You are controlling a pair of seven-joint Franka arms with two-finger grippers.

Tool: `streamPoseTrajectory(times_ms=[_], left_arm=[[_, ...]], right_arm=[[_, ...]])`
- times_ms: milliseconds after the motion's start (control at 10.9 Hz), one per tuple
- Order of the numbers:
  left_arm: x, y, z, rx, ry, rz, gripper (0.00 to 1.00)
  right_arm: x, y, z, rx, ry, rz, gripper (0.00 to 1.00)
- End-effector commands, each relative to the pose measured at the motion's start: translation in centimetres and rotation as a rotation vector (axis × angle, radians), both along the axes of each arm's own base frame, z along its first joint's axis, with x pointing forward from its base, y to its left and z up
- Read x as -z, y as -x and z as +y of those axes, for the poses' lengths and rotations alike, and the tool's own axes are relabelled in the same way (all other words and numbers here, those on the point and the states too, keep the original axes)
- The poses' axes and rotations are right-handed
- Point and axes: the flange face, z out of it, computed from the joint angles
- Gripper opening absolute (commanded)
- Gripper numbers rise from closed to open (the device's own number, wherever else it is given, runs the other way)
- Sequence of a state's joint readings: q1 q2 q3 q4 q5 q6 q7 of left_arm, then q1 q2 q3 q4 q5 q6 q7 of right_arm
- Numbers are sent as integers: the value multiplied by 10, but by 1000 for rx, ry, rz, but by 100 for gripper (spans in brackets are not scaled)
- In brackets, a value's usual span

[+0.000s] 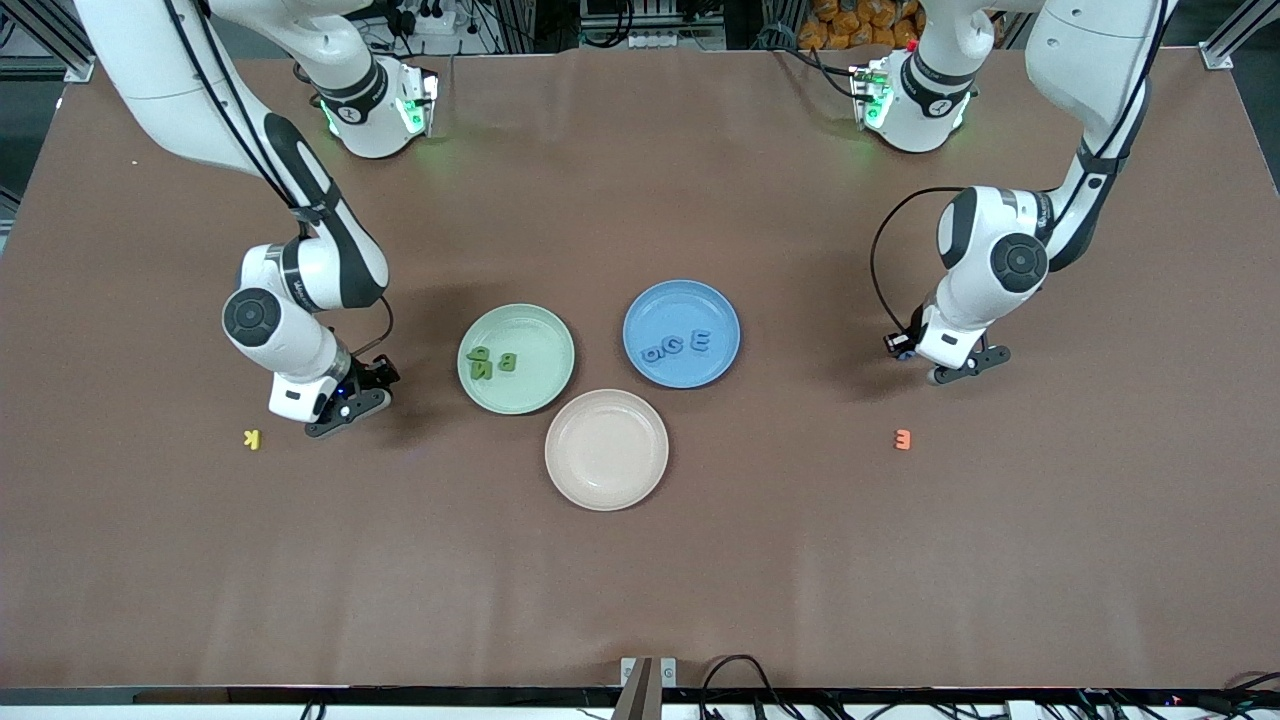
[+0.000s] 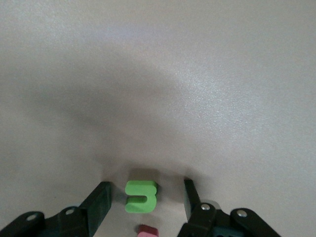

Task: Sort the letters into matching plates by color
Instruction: 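Close both grippers on the green u and the blue X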

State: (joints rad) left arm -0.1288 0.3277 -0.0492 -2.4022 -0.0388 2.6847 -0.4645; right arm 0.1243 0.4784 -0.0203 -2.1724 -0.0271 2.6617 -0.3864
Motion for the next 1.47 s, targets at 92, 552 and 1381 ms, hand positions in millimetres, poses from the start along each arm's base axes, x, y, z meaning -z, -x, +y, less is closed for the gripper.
streamPoseTrajectory(times_ms=[92,552,1381], left_arm=[[5,1,1,15,5,-11,0],[1,-4,-1,18,6,-22,0],[-51,-60,-21,72,-12,-13,0]], right_arm=[[3,11,-6,5,-9,14,67],[2,9,-14,19,-10,12,59],[0,2,-19,28,-12,-14,50]])
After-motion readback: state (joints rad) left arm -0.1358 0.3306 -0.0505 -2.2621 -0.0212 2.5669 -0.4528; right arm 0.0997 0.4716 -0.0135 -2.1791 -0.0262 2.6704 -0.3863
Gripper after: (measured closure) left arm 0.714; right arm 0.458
